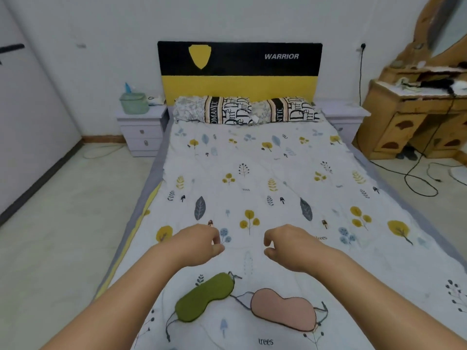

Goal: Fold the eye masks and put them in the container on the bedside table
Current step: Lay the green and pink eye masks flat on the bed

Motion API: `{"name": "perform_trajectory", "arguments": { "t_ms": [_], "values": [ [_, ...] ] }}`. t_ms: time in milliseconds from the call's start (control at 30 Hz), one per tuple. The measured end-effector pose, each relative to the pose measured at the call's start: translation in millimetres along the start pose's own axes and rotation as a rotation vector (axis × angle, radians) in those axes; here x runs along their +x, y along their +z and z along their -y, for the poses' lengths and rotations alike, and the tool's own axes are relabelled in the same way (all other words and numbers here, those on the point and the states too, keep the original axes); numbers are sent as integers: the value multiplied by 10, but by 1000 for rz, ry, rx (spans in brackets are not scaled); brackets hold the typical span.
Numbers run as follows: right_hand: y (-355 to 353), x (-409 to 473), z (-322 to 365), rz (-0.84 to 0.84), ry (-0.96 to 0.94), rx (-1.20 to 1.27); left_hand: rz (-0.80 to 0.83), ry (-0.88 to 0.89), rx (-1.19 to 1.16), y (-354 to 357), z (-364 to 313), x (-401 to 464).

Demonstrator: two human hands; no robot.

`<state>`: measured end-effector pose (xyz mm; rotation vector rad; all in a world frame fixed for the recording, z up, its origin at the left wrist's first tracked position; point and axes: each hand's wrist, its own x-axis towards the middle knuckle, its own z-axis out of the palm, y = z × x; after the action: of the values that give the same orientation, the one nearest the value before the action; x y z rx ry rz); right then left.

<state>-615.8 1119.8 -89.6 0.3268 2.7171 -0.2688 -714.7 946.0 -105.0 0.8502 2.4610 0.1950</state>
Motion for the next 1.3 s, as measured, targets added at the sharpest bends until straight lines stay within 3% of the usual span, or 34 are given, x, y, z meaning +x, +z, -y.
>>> {"name": "perform_trajectory", "arguments": {
  "t_ms": [333, 633, 867, 1000, 1100, 1300],
  "values": [
    [304, 464, -363, 145, -134, 26, 56, -128, -130, 437, -212, 378],
    [954, 777, -432, 198, -99, 94, 136, -103, -50, 1058, 18, 751],
    [1836, 1030, -381, 230, -11, 146, 47, -68, -37, 1990, 304, 960],
    [2433, 1150, -385, 243, -28, 137, 156, -97, -28, 2561, 402, 1134],
    [2885, 1207, -434, 283, -6, 132, 117, -88, 29, 2972, 494, 1255],
    [3771, 1251, -567, 131, 1, 26, -1, 3, 121, 3784, 727, 1418]
  ]
}}
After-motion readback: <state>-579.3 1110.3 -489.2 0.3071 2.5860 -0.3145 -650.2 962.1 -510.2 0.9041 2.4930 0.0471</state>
